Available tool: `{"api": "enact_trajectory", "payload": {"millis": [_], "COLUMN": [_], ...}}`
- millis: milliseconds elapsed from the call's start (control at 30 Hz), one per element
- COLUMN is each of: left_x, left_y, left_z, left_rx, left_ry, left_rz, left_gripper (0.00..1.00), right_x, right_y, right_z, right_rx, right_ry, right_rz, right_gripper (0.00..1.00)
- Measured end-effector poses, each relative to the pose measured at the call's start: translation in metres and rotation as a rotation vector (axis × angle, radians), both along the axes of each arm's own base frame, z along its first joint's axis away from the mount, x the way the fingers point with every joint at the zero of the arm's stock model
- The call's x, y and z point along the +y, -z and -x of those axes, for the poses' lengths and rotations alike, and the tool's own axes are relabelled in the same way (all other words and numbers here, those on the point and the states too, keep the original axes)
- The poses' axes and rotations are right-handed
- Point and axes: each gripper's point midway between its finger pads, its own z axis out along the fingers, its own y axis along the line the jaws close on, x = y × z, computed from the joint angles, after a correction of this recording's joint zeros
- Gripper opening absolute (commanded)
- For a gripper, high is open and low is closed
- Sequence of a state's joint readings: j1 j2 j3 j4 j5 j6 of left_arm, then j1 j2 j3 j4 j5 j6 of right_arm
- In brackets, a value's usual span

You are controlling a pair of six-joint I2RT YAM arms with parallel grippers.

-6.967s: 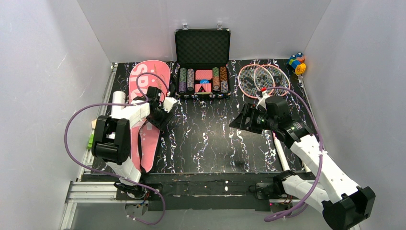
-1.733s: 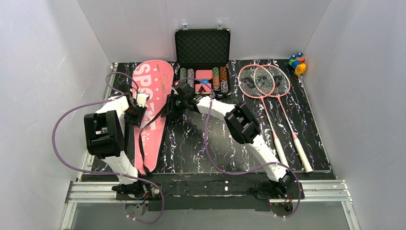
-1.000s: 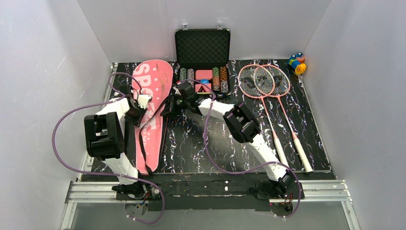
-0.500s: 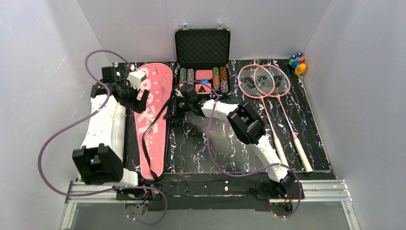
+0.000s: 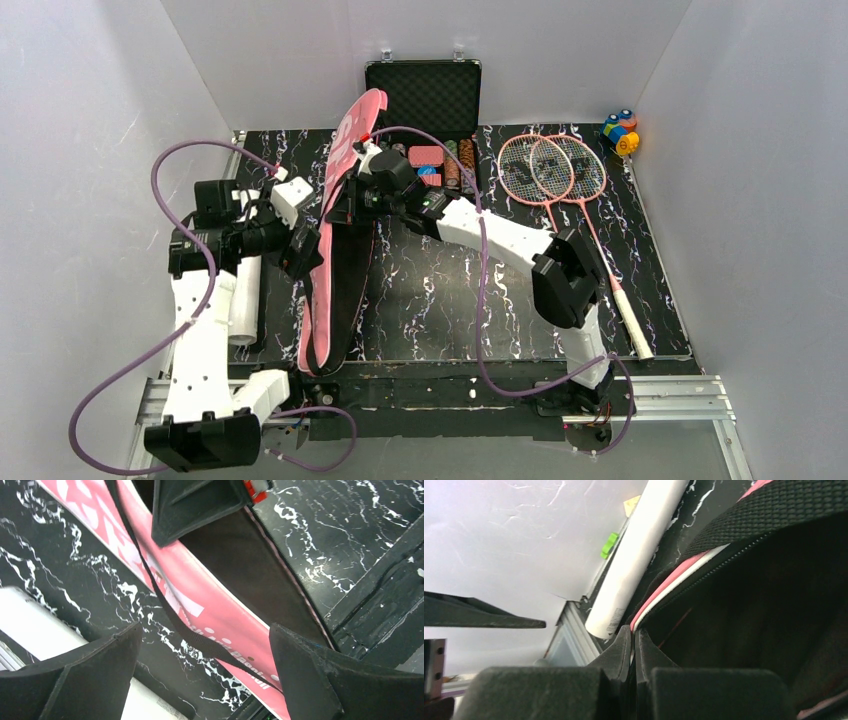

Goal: Pack up the badminton gear

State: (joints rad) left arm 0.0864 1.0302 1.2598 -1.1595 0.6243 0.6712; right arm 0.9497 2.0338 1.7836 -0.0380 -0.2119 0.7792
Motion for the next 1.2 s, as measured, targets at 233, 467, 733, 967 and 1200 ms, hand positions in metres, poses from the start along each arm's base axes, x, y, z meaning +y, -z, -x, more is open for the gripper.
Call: {"api": "enact_trajectory", "payload": {"millis": [233, 467, 733, 967, 1200], "left_x": [-0.025, -0.056, -0.076, -0.100, -0.104], "left_y": [-0.008, 0.019, 0.040, 0.049, 0.055], "left_z": [0.019, 0.029, 0.002, -0.024, -0.045], "left_rx": [-0.026, 0.054, -0.040, -0.069, -0.111], "left_ry": [0.134, 0.249, 0.246, 0.238, 0.207], "left_rz": [0.068, 0.073, -0.055, -0.091, -0.150], "left_gripper": [1.00, 1.00, 1.00, 1.00, 0.71], "right_x": [-0.009, -0.024, -0.072, -0.099, -0.112], "right_y": [-0.003, 0.008, -0.016, -0.033, -0.017], "right_z": [0.011, 0.007, -0.013, -0.027, -0.027], "right_rx": [-0.112, -0.183, -0.220, -0.238, -0.200], "right_ry": [0.072, 0.161, 0.322, 0.420, 0.448], "right_rz": [0.115, 0.224, 0.269, 0.274, 0.314], "right_gripper": [0.01, 0.01, 0.01, 0.01, 0.01]}}
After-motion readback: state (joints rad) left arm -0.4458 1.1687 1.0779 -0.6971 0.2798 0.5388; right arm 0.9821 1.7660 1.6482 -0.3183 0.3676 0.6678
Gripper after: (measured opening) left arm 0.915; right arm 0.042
